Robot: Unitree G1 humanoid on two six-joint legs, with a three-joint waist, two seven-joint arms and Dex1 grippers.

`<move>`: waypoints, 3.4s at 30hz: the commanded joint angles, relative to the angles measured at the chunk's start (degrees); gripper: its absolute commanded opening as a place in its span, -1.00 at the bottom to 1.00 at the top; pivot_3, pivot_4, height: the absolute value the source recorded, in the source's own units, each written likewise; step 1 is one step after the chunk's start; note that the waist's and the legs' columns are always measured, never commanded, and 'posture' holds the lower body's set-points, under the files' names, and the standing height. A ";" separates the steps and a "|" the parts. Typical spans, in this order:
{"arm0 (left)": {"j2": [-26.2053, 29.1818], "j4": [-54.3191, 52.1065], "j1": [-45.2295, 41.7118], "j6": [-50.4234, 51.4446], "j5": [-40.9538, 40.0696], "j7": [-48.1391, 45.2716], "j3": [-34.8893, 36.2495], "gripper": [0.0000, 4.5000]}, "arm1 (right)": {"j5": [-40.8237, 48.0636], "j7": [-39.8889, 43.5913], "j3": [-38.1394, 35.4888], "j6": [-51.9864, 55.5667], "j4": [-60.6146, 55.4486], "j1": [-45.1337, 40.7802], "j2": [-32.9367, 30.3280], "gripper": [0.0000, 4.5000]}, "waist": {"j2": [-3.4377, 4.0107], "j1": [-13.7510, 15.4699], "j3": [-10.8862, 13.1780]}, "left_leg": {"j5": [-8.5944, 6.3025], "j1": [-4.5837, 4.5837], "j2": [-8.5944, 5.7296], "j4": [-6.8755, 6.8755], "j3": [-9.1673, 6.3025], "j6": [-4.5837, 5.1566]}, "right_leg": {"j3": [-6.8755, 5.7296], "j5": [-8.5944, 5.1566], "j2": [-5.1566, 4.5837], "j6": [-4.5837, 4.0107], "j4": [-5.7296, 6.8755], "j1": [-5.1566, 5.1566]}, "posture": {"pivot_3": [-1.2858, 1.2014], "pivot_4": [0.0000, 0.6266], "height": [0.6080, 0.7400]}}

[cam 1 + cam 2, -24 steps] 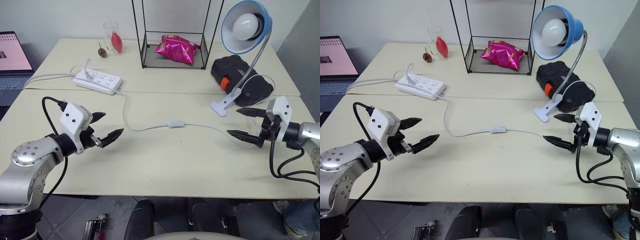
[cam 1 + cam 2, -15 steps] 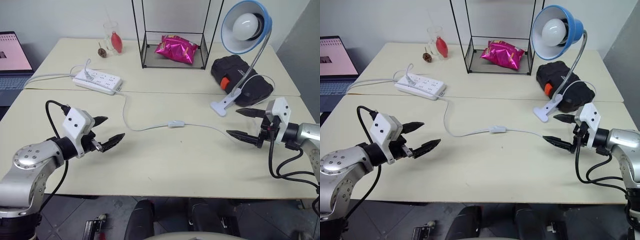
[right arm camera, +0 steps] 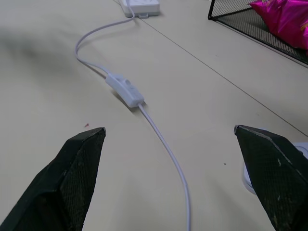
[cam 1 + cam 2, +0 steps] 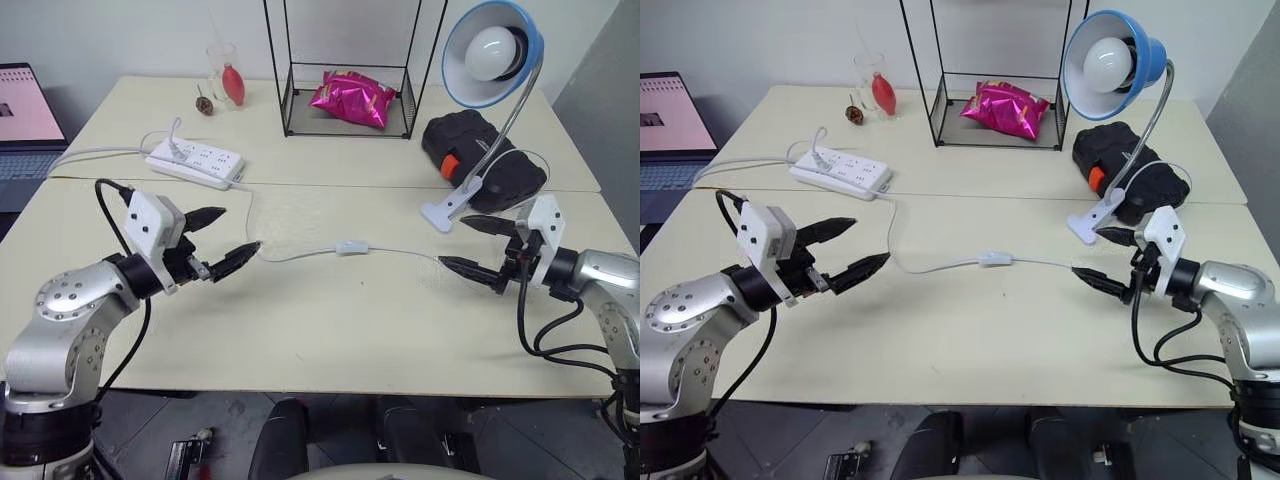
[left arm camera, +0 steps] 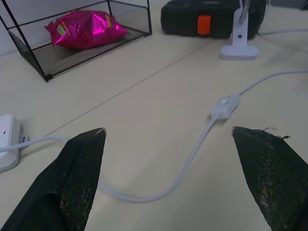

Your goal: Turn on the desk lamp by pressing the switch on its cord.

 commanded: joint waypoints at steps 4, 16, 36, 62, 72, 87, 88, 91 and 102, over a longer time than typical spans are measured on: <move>-1.06 6.07 -6.94 -0.31 -0.34 -6.36 -7.54 0.93 | 2.65 -4.61 -0.88 5.81 -8.26 1.09 0.48 1.00 | -0.01 0.00 -0.01 | 0.00 -0.03 -0.01 0.02 0.00 0.00 | 0.00 0.01 0.00 0.01 -0.01 0.00 | 0.03 -0.52 1.00; -12.90 39.94 -29.40 -2.08 6.62 -18.02 -22.19 0.93 | 4.61 -18.25 0.07 21.59 -21.63 2.10 2.65 1.00 | -0.02 -0.03 -0.01 | 0.00 -0.07 -0.05 0.03 -0.05 0.00 | -0.02 0.03 0.08 0.04 0.00 -0.02 | 0.03 -0.52 1.00; -23.23 73.50 -44.99 -13.26 19.75 -27.25 -25.62 0.93 | 10.67 -23.96 -3.59 30.23 -31.24 2.15 0.65 1.00 | -0.04 0.01 -0.02 | 0.00 -0.14 -0.10 0.06 -0.10 0.01 | -0.04 0.03 0.07 0.06 0.00 -0.02 | 0.03 -0.52 1.00; -23.24 60.84 -37.56 -28.45 24.61 -24.83 -23.34 -0.51 | 23.03 -31.80 -7.89 37.45 -33.11 7.75 8.32 1.00 | -0.06 0.07 -0.03 | 0.00 -0.14 -0.04 -0.01 -0.15 0.01 | -0.05 0.05 0.08 0.03 0.00 -0.03 | 0.03 -0.52 1.00; -22.58 33.22 -27.20 -19.46 20.98 -17.60 -22.20 -0.51 | 38.03 -51.64 -5.22 37.38 -27.10 11.77 30.88 1.00 | -0.07 -0.10 -0.05 | 0.01 -0.08 0.01 0.03 -0.15 0.01 | -0.01 0.04 0.10 0.06 0.04 -0.01 | 0.03 -0.52 1.00; -22.11 21.69 -25.04 -6.28 19.78 -9.74 -23.29 -0.51 | 46.19 -68.00 -4.17 28.07 -10.63 -1.83 48.10 1.00 | -0.04 -0.52 -0.05 | 0.01 -0.11 0.02 -0.06 -0.12 0.03 | 0.02 0.10 0.16 0.02 0.02 -0.07 | 0.03 -0.52 1.00; -22.16 21.35 -25.04 -5.61 19.69 -9.23 -23.36 -0.51 | 46.45 -68.42 -4.14 27.53 -10.21 -2.05 48.60 1.00 | -0.04 -0.52 -0.05 | 0.01 -0.12 0.01 -0.07 -0.13 0.03 | 0.02 0.10 0.14 0.02 0.01 -0.07 | 0.03 -0.52 1.00; -22.26 20.36 -25.14 -3.10 19.05 -7.74 -23.26 -0.51 | 46.84 -69.20 -3.71 26.33 -9.36 -2.32 49.42 1.00 | -0.03 -0.58 -0.05 | 0.01 -0.11 0.02 -0.10 -0.13 0.03 | 0.01 0.10 0.15 0.02 0.02 -0.08 | 0.03 -0.52 1.00; -22.00 16.62 -26.54 6.78 14.31 -4.97 -22.82 -0.51 | 46.99 -70.05 -2.05 23.20 -6.66 -3.49 49.61 1.00 | -0.03 -0.85 -0.05 | 0.01 -0.10 0.03 -0.10 -0.13 0.03 | 0.02 0.08 0.17 0.04 0.02 -0.10 | 0.03 -0.52 1.00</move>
